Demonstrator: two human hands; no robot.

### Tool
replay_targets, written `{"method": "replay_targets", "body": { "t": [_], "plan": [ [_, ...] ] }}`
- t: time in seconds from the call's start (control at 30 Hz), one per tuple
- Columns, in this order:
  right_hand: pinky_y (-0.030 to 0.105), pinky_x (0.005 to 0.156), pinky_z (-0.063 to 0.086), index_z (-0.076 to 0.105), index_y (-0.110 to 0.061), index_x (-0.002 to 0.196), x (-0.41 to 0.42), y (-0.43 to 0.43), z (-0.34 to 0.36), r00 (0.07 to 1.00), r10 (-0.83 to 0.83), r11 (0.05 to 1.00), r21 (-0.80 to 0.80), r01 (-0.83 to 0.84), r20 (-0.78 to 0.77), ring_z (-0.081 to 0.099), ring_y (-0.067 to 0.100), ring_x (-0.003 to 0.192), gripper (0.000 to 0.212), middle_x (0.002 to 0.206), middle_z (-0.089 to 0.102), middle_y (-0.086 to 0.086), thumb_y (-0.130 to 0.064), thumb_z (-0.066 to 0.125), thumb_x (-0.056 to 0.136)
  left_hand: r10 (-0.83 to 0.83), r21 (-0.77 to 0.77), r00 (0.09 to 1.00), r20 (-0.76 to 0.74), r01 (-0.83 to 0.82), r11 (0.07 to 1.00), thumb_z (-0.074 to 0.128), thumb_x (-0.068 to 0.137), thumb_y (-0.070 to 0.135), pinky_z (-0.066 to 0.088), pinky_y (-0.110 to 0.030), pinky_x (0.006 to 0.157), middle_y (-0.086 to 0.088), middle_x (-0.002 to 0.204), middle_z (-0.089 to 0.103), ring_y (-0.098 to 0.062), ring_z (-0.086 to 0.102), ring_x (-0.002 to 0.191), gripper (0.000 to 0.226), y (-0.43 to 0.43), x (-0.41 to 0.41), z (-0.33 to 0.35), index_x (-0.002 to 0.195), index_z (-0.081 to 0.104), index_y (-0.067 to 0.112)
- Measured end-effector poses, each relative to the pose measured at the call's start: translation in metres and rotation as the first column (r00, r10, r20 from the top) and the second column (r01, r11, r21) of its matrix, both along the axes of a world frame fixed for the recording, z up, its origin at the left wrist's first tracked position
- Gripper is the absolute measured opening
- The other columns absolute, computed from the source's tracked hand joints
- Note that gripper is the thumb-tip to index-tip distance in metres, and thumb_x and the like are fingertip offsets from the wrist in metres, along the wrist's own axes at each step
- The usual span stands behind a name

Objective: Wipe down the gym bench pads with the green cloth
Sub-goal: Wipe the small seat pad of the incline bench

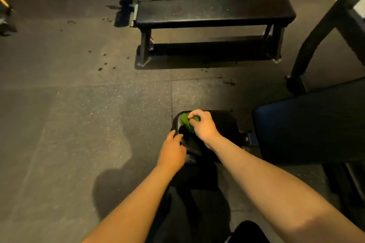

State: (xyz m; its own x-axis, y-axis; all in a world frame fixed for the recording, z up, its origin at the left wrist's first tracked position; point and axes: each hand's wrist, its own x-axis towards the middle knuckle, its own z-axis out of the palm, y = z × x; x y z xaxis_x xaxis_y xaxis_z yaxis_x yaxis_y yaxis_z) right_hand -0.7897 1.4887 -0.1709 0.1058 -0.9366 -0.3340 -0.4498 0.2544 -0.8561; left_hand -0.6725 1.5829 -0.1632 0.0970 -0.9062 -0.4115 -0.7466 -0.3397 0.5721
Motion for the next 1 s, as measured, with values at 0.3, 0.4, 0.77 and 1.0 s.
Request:
{"method": "replay_targets", "body": {
  "t": [0.3,0.4,0.77,1.0],
  "plan": [
    [0.02,0.099,0.041,0.071,-0.012,0.106,0.018,-0.047,-0.01,0.955,0.223,0.974,0.012,-0.225,-0.198,0.054,0.011,0.104,0.019,0.121,0.044,-0.004,-0.005,0.057,0.096,0.214,0.184,0.975,-0.054,-0.201,0.962,0.048,0.101,0.01,0.016,-0.023,0.118,-0.009,0.163,0.027,-0.02,0.025,0.15,0.056,-0.039,0.015,0.005,0.155,0.032,0.01],
    [0.027,0.103,0.04,0.069,-0.011,0.118,0.034,-0.073,-0.042,0.873,0.43,0.902,0.068,-0.427,-0.232,0.053,0.02,0.115,0.026,0.134,0.042,0.001,-0.008,0.055,0.096,0.285,0.229,0.958,-0.035,-0.27,0.935,0.049,0.099,0.007,0.017,-0.018,0.114,-0.006,0.16,0.032,-0.021,0.028,0.149,0.058,-0.06,0.015,-0.015,0.154,0.032,0.01],
    [0.034,0.1,0.044,0.067,-0.017,0.119,0.005,-0.146,-0.093,0.751,0.581,0.81,0.307,-0.499,-0.312,0.056,0.031,0.115,0.032,0.128,0.052,0.01,-0.022,0.043,0.099,0.431,0.265,0.9,0.06,-0.431,0.863,0.054,0.088,0.021,0.049,-0.035,0.088,-0.004,0.113,0.058,-0.023,0.057,0.102,0.046,-0.109,-0.01,-0.047,0.134,0.049,0.023],
    [0.035,0.092,0.048,0.069,-0.017,0.112,-0.018,-0.16,-0.096,0.719,0.582,0.808,0.373,-0.456,-0.381,0.059,0.032,0.108,0.031,0.123,0.055,0.01,-0.019,0.042,0.098,0.433,0.323,0.886,0.164,-0.463,0.825,0.052,0.095,0.037,0.04,-0.045,0.104,-0.011,0.144,0.043,-0.032,0.042,0.129,0.067,-0.122,-0.021,-0.045,0.155,0.027,0.022]
  ]
}}
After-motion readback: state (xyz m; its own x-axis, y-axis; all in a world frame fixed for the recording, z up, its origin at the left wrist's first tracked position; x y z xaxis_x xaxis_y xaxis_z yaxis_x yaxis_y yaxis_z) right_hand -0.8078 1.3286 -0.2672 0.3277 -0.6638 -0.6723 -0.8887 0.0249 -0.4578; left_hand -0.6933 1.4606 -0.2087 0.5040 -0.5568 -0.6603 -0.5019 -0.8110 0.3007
